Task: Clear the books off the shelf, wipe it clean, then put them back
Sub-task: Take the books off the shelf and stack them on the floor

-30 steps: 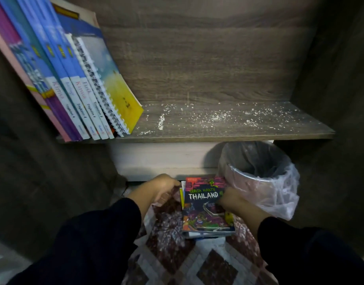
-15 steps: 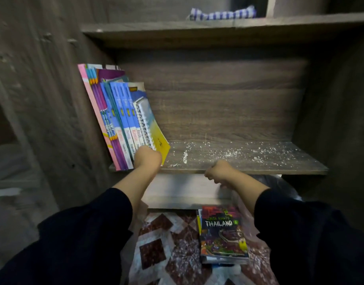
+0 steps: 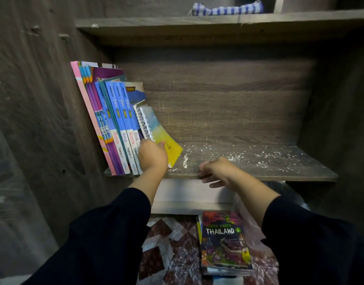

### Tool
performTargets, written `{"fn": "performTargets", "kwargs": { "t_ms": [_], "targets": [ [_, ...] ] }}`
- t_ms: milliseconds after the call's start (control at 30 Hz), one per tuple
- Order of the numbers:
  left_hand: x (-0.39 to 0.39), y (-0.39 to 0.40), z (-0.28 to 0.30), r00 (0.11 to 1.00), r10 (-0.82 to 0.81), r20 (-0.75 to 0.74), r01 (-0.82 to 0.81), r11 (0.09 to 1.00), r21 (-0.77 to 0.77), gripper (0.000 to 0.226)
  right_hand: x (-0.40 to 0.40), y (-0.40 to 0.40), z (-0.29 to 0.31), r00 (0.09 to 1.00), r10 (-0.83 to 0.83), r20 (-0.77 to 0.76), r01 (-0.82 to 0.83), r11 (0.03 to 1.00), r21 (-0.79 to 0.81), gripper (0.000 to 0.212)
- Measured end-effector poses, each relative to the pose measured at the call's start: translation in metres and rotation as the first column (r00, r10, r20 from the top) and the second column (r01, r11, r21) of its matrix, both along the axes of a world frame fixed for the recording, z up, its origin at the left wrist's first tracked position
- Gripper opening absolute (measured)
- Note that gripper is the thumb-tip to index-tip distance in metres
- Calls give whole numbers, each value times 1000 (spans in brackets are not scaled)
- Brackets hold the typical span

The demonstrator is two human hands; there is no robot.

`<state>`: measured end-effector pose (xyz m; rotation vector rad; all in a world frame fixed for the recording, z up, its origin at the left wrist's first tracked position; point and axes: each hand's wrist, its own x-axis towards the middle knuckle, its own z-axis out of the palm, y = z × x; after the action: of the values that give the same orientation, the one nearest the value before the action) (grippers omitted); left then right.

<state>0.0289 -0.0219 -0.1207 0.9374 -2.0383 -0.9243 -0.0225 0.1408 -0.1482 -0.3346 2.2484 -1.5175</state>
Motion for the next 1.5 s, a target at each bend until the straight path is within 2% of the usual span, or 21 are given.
{"fn": "performTargets", "kwargs": {
  "t_ms": [133, 267, 333, 467, 533, 633, 733, 800, 900, 933, 1033, 1100, 1167, 1233, 1333, 1400, 1500],
  "targets": [
    [-10, -6, -1, 998, -18, 60, 23, 997, -75, 38, -3, 1, 0, 1000, -2, 12, 2, 999, -41, 18],
    [-18, -8, -6, 990, -39, 135, 53, 994, -98, 51, -4, 0, -4, 999, 34, 12, -34, 999, -28, 18],
    [-19, -7, -8, 988, -80, 134, 98, 986, -135, 48, -5, 0, -5, 999, 52, 15, -51, 999, -18, 17],
    [-15, -8, -3, 989, -144, 17, 145, 983, -114, 41, -8, 7, -4, 998, 59, 13, -59, 998, 6, 17],
    [-10, -10, 3, 990, -124, -60, 122, 992, -34, 39, -9, 13, -3, 999, 43, 11, -43, 999, 15, 15],
    [-1, -12, 4, 969, -179, -170, 200, 972, 120, 34, -8, 25, 0, 1000, 8, 6, -8, 1000, 26, 14],
    [14, 1, 4, 934, -248, -258, 322, 895, 308, 29, -4, 38, 5, 999, -54, -4, 54, 998, 16, 17],
    [30, 15, 4, 923, -291, -251, 377, 816, 438, 11, 4, 46, 9, 997, -69, 38, 69, 998, -4, 14],
    [52, 31, -6, 898, -364, -246, 439, 706, 556, 23, 18, 54, 9, 987, -13, 163, 22, 998, -57, 33],
    [56, 34, -11, 891, -390, -234, 449, 675, 585, 25, 24, 56, 10, 987, -4, 163, 13, 998, -55, 34],
    [75, 47, -20, 876, -471, -102, 412, 624, 664, 28, 36, 62, 7, 999, -36, 40, 36, 999, -2, 32],
    [89, 54, -21, 817, -575, -48, 423, 541, 727, 28, 40, 67, 4, 1000, -29, 3, 29, 999, 16, 34],
    [95, 59, -24, 761, -628, -160, 486, 391, 782, 16, 44, 73, 4, 1000, -7, -20, 9, 998, 56, 34],
    [94, 55, -31, 746, -606, -277, 537, 302, 788, 28, 48, 80, 7, 999, 11, -48, -4, 989, 148, 38],
    [96, 44, -38, 724, -625, -292, 571, 307, 761, 33, 44, 86, 9, 995, -7, -99, 28, 976, 216, 42],
    [100, 33, -42, 664, -705, -250, 622, 336, 707, 31, 37, 86, 9, 990, -54, -132, 73, 986, 149, 38],
    [106, 16, -54, 559, -817, -141, 641, 318, 698, 32, 24, 86, 10, 965, -126, -230, 152, 983, 101, 35]
  ]
}}
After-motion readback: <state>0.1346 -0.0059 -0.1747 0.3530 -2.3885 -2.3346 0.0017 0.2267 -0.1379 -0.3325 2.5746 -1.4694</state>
